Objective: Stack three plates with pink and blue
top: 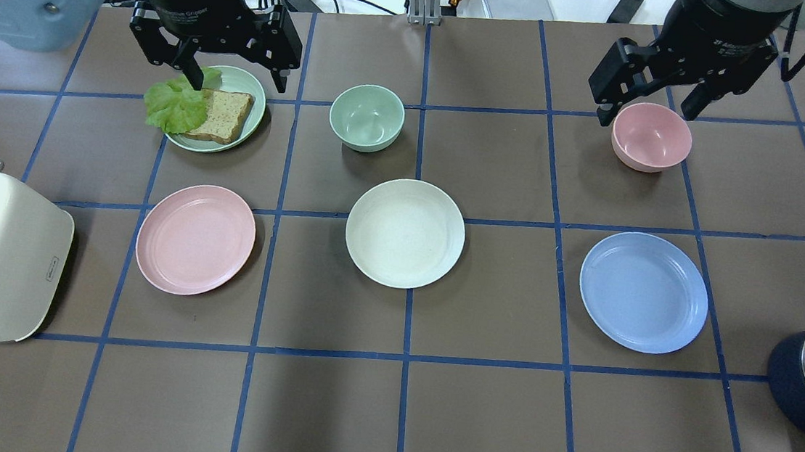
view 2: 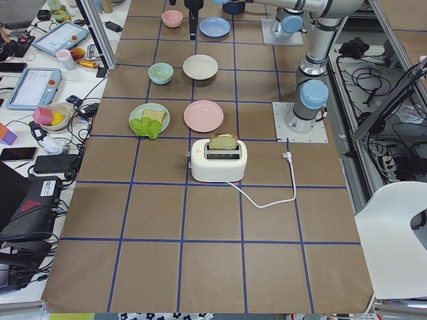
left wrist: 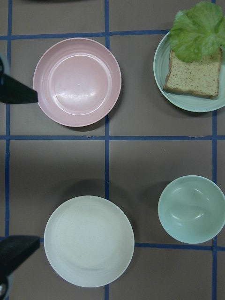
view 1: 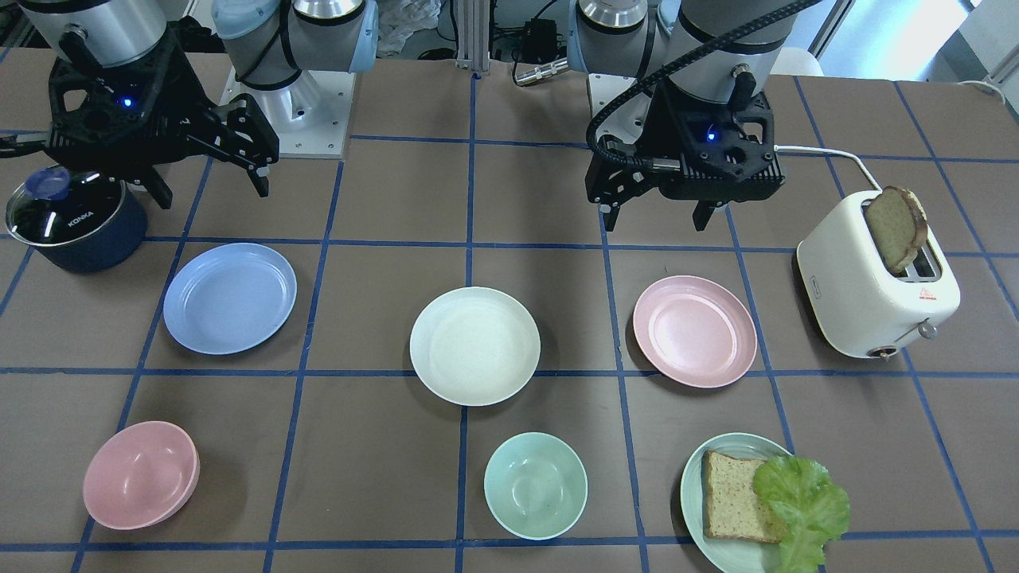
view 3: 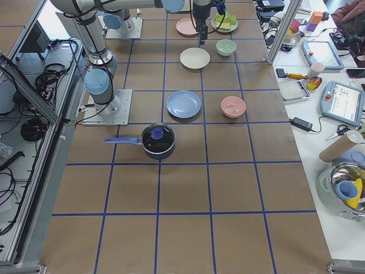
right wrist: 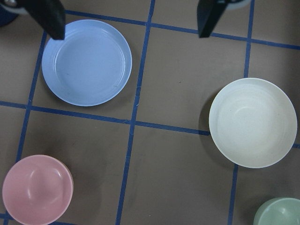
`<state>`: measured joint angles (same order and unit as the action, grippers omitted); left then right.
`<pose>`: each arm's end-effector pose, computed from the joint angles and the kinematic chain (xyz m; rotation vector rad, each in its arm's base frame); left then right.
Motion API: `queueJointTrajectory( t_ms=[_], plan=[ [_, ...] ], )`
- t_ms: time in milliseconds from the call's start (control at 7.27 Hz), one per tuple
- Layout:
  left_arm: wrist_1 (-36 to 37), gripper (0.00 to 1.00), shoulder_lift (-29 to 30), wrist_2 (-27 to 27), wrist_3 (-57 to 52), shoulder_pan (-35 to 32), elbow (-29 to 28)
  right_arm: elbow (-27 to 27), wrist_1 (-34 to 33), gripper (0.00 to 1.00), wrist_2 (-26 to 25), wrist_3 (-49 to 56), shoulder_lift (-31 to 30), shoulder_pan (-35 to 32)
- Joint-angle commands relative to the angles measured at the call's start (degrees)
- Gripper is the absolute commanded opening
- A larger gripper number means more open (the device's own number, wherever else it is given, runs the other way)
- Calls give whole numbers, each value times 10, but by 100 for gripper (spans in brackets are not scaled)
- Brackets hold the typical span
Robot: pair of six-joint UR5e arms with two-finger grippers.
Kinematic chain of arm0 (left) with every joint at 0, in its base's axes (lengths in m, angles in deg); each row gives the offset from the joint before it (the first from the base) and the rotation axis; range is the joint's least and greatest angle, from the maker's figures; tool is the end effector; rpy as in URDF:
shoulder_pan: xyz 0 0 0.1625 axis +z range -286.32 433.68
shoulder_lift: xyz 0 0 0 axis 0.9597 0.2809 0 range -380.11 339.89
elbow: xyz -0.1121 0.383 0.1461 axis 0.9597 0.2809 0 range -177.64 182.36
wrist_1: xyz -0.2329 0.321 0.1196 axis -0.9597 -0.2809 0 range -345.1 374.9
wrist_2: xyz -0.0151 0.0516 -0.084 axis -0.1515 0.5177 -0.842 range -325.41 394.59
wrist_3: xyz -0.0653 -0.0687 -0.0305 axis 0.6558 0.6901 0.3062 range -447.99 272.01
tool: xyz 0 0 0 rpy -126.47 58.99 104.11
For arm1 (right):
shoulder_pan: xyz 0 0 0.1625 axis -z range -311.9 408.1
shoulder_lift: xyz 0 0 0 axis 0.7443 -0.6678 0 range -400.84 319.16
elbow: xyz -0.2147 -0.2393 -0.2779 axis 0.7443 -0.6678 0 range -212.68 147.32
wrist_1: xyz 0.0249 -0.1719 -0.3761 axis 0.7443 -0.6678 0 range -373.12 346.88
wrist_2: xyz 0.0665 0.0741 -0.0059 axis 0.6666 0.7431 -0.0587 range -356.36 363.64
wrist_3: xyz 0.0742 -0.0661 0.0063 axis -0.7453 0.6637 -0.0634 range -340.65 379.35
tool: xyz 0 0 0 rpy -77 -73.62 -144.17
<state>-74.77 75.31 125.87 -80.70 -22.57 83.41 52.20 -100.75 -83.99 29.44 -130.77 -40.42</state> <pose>-0.1889 -0.5203 0.5171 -0.0296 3.1254 -0.1086 0.1246 -0.4989 0.5274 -0.2343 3.0953 -0.0788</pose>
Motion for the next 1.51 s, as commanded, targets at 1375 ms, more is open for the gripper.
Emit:
queueJointTrajectory(
  t_ms=[1375],
  plan=[
    [-7,100,-7,1,0,0,2,2,16,98,0,-12,-14,1]
  ],
)
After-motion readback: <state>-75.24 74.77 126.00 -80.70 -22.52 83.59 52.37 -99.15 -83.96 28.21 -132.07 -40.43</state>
